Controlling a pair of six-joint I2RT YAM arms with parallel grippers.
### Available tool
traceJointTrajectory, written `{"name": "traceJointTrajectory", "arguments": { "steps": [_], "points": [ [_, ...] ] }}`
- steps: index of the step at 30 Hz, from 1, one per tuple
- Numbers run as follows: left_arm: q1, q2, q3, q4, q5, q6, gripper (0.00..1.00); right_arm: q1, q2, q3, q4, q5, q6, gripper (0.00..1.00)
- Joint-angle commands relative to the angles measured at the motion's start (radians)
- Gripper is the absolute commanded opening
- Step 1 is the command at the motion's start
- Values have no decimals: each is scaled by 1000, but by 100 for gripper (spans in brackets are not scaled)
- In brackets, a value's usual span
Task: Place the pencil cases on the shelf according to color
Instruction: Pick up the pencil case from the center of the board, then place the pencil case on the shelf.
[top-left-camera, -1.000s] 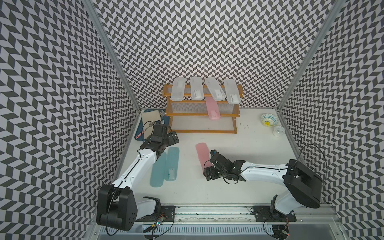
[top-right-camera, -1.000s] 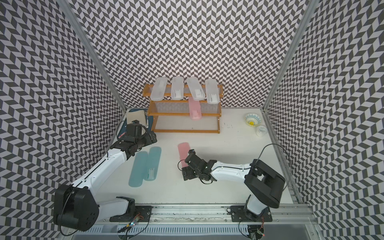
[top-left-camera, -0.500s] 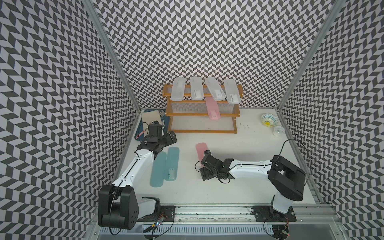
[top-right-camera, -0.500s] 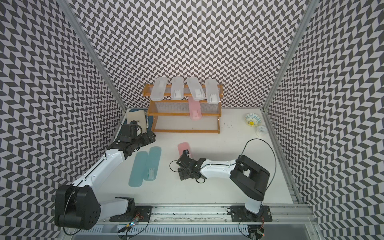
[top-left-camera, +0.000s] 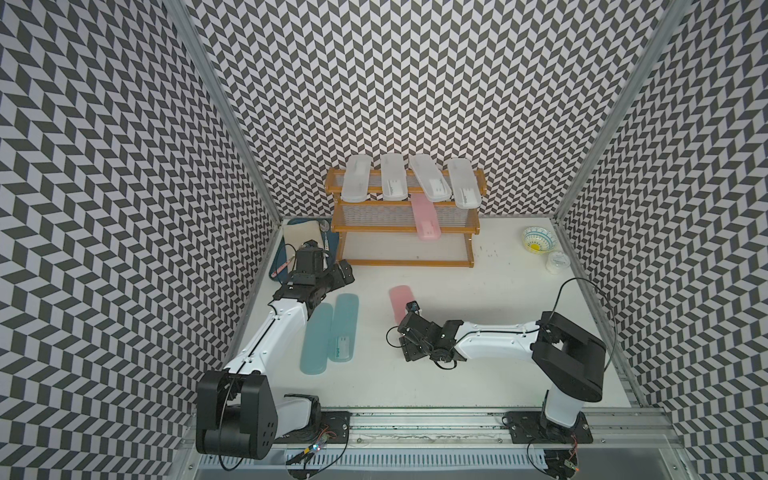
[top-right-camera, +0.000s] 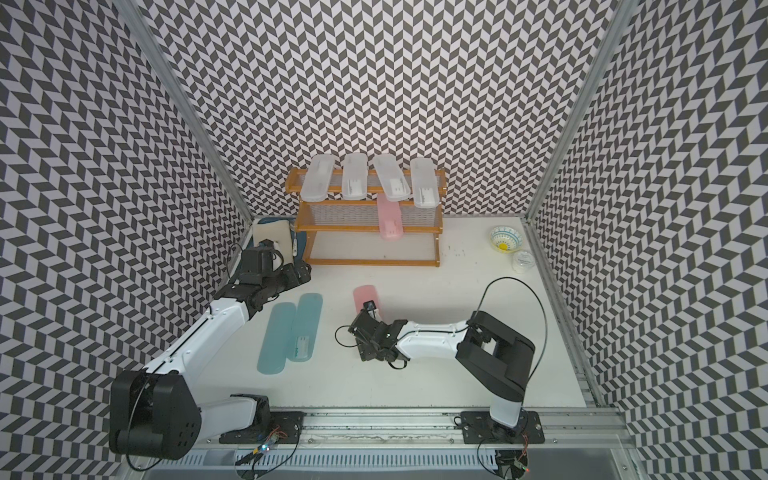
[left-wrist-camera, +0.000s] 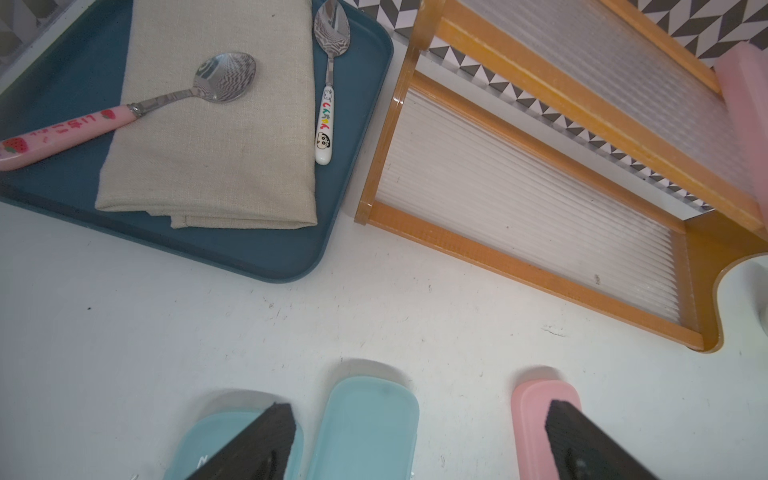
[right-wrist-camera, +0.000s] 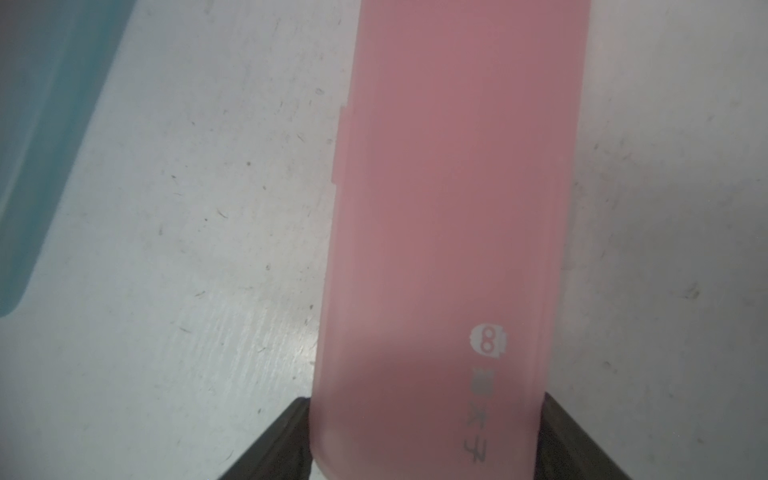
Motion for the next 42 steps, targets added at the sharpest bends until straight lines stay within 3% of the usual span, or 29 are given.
{"name": "traceJointTrajectory", "arguments": {
  "steps": [1,9,13,24,27,32,42],
  "points": [
    [7,-28,-18,40,20,-7,100,5,-57,10,-43,93,-5,65],
    [13,-27,29,-24,-57,48,100,-38,-166,75,34,90,-92,65],
    [15,-36,14,-22,-33,48,100,-78,-152,156,37,58,-125,65],
    [15,-55,1,-8,-8,41,100,-167,-59,343,78,-30,-153,65],
    [15,-60,3,-5,8,38,100,-169,-38,367,120,-8,-170,65],
    [14,-95,-24,25,31,12,100,-197,74,525,38,116,-168,65],
    [15,-109,-29,27,40,14,99,-272,244,738,53,96,-193,65]
  ]
}}
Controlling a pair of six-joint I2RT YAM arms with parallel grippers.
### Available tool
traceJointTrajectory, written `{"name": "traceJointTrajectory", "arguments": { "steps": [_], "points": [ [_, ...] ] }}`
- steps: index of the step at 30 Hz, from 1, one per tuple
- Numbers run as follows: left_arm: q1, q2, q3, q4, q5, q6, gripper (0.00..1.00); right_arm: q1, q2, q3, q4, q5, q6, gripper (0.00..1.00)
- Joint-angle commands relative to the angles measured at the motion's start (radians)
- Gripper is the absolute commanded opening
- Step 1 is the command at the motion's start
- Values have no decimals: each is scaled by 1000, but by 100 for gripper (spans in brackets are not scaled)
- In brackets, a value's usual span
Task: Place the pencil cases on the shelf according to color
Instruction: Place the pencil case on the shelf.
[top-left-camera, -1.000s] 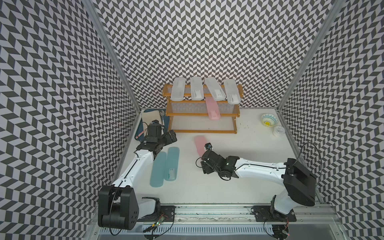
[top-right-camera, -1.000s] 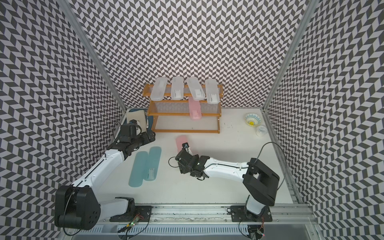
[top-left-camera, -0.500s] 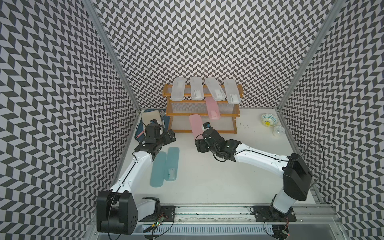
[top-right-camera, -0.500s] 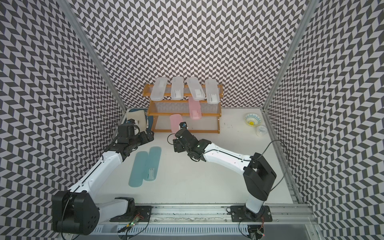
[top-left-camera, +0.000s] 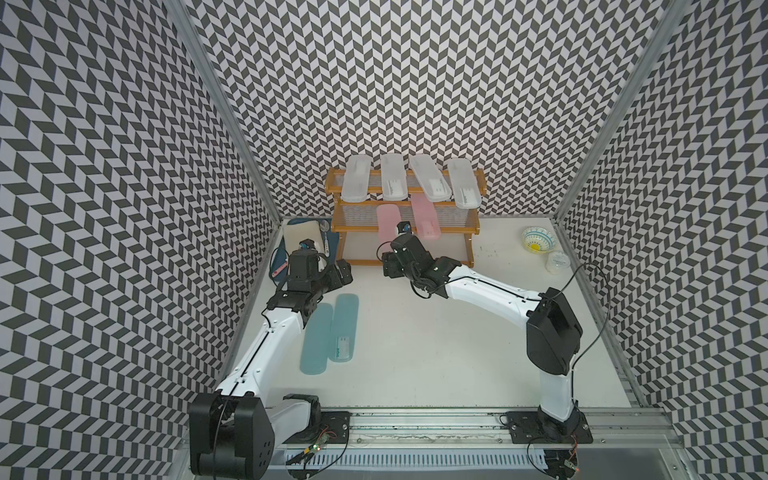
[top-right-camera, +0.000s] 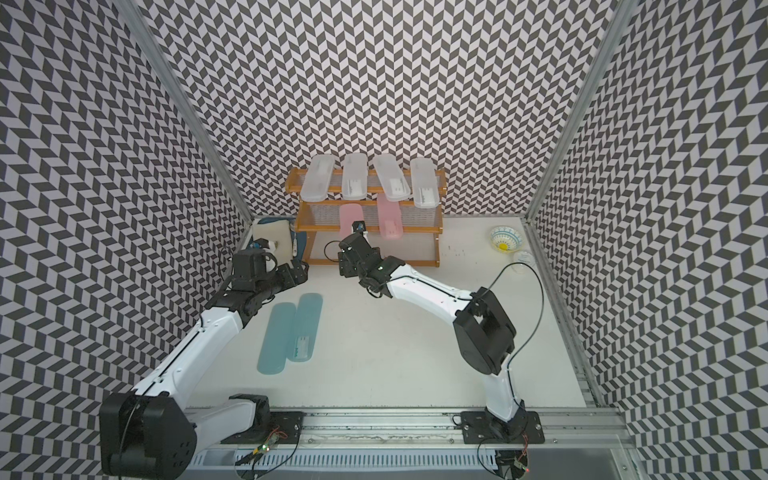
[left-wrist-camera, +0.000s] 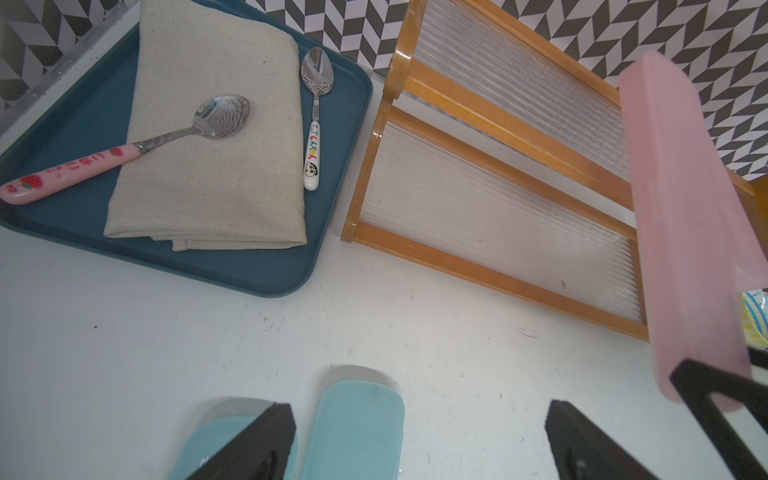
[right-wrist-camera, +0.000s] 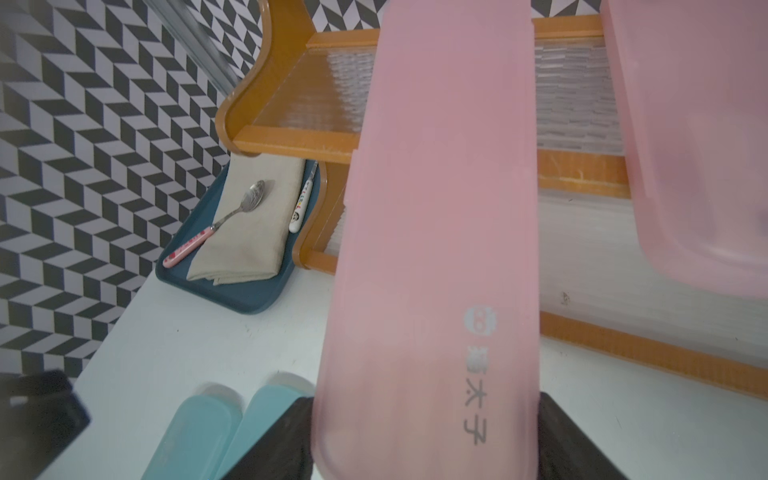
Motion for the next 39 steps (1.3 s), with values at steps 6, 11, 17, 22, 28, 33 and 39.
{"name": "traceJointTrajectory", "arguments": {
  "steps": [6,11,17,22,28,33,39],
  "points": [
    [4,-13,-11,30,37,-7,100,-41,119,154,36,14,-26,66],
    [5,-4,-10,23,44,-5,99,-58,167,221,31,2,-26,67],
    [6,0,-11,27,58,-4,99,-77,209,277,28,-21,-23,70],
    [4,6,-14,30,68,-1,99,-92,232,316,24,-48,-15,77],
    [2,23,-9,22,70,2,100,-94,219,316,14,-54,3,92],
    [-7,30,-11,19,59,6,100,-92,152,256,46,-99,11,94],
    [-26,43,-2,-7,10,3,100,-89,13,93,137,-174,48,99]
  ]
}}
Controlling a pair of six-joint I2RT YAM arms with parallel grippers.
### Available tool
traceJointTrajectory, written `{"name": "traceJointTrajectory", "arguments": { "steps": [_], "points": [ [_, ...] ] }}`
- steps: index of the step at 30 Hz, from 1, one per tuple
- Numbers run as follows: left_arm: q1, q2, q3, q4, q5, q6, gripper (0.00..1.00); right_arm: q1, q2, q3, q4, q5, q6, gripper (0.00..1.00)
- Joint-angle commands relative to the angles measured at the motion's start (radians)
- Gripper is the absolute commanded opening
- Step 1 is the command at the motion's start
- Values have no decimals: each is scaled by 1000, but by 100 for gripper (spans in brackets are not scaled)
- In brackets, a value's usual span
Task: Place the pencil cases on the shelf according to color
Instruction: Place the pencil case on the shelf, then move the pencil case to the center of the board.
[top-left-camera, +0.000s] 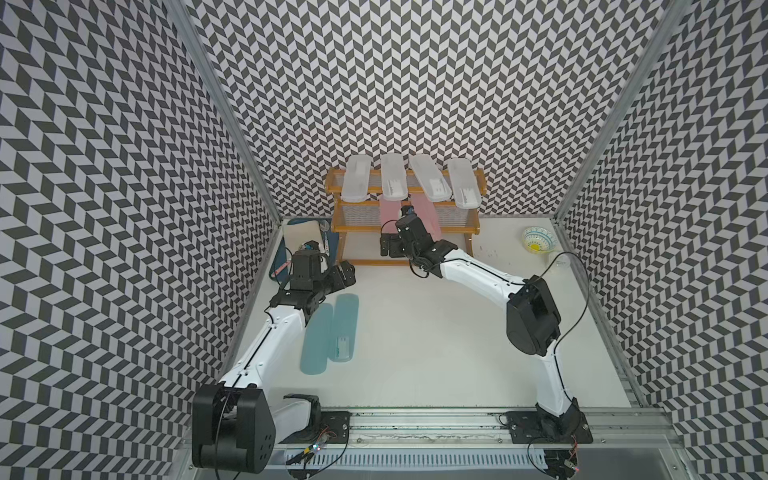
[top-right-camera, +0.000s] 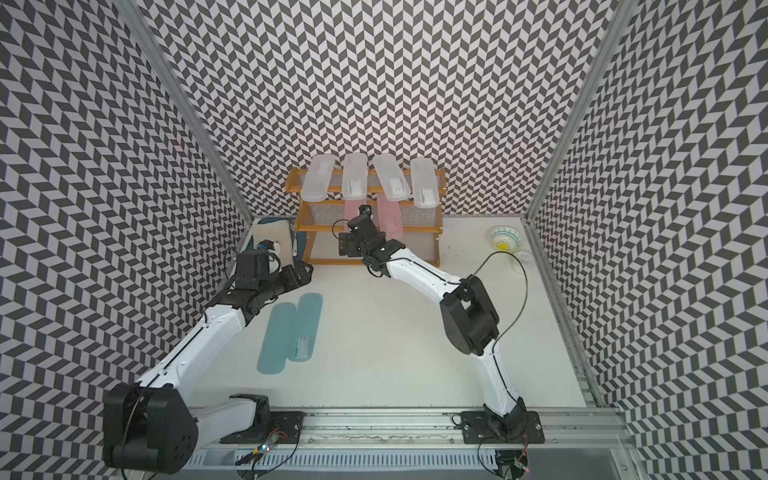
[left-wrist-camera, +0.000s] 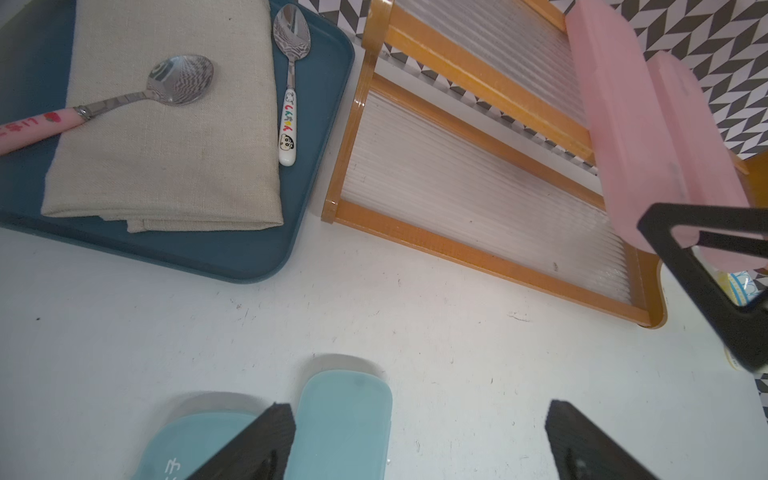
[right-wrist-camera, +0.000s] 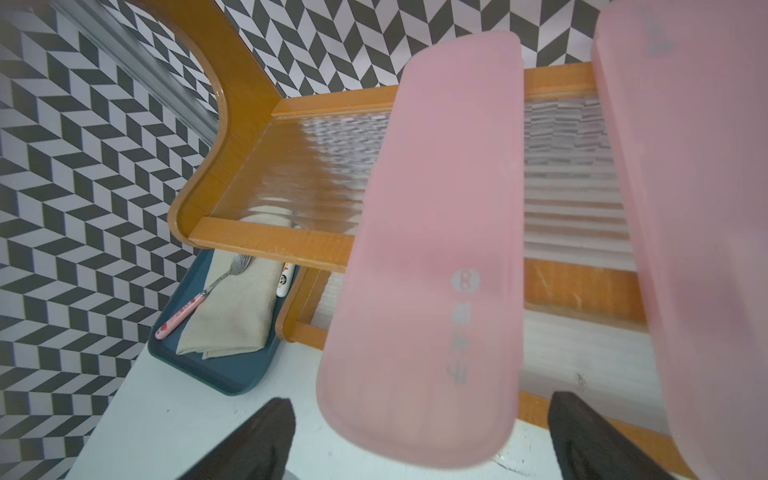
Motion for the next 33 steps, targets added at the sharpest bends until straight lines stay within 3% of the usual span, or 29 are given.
{"name": "traceJointTrajectory", "arguments": {
  "steps": [1,9,14,18,23,33],
  "points": [
    [-10,6,2,-9,-35,7,100,5,-123,-64,111,-60,25,100],
    [-74,2,-79,-24,-112,-111,100,16,-322,-305,155,-60,2,100],
    [-175,-11,-161,-46,-197,-176,100,23,-456,-490,203,-76,-16,100],
    [-218,-17,-241,-33,-194,-247,100,33,-537,-616,208,-86,-12,100],
    [-244,-30,-300,-28,-199,-310,100,39,-590,-735,194,-127,-3,100],
    [-293,-37,-294,-118,-330,-353,99,47,-630,-877,207,-110,-16,100]
  ]
}}
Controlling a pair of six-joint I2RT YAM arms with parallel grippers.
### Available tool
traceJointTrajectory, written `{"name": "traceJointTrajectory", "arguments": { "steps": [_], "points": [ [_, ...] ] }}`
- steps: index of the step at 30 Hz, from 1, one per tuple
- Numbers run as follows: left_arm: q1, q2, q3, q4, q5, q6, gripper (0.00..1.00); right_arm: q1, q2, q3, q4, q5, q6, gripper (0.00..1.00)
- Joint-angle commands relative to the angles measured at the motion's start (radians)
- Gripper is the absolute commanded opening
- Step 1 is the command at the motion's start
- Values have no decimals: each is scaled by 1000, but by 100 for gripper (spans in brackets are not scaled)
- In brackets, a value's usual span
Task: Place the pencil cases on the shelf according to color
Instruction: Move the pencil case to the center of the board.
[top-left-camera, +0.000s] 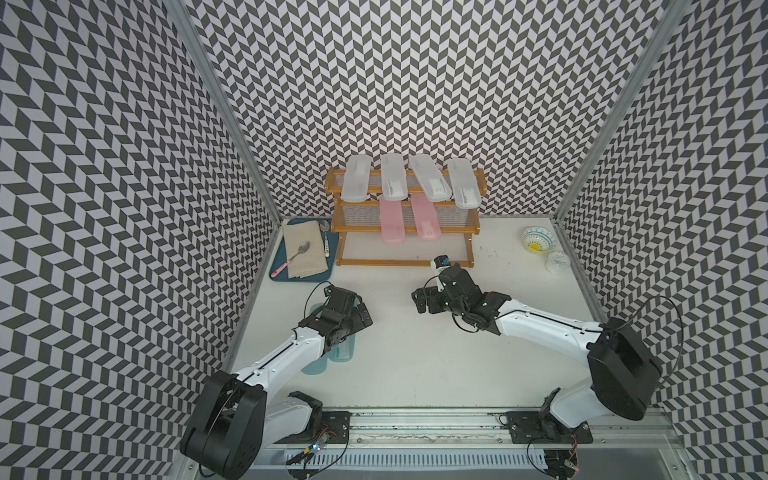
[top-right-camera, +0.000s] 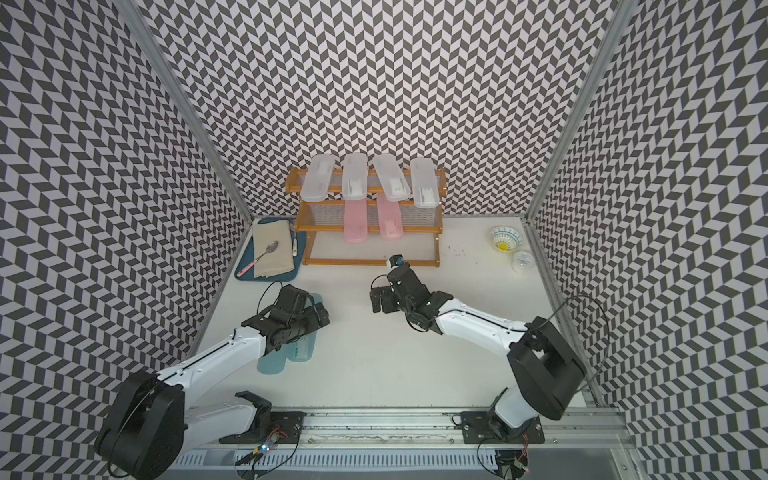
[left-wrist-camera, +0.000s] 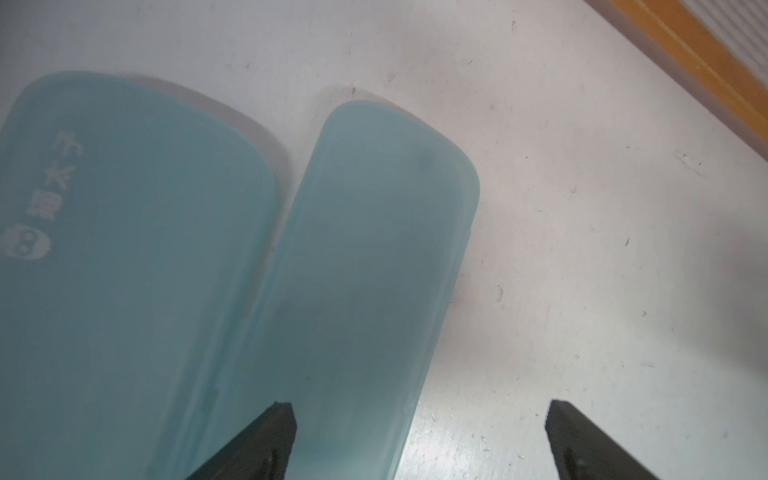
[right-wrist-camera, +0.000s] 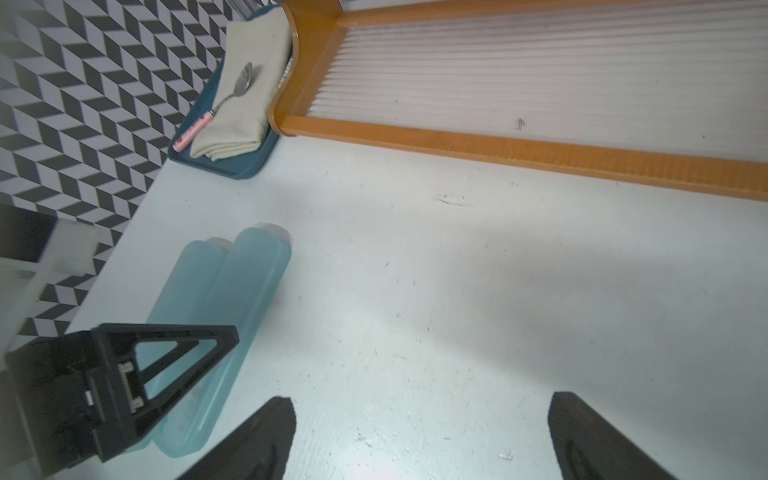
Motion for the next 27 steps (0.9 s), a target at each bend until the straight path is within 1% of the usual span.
{"name": "traceJointTrajectory", "arguments": {
  "steps": [1,4,9,13,18,20,22,27],
  "points": [
    [-5,-22,5,-72,-71,-25,100,4,-56,-10,51,12,-16,100],
    [-7,-22,38,-95,-105,-5,100,5,-59,-13,53,18,-29,100],
    [-6,37,92,-120,-140,8,99,5,-44,-1,50,8,-39,100],
    [-8,93,97,-98,-98,8,100,4,-39,-2,52,4,-41,99],
    [-36,128,79,-66,-72,-3,100,5,-39,-12,51,20,-40,99],
    [-49,143,77,-48,-22,-5,100,5,-39,-14,51,27,-39,100],
    [-82,154,84,-32,9,-24,100,5,-37,-14,47,38,-39,100],
    [-227,222,123,34,50,-95,100,1,-46,-13,13,120,-29,100]
  ]
}}
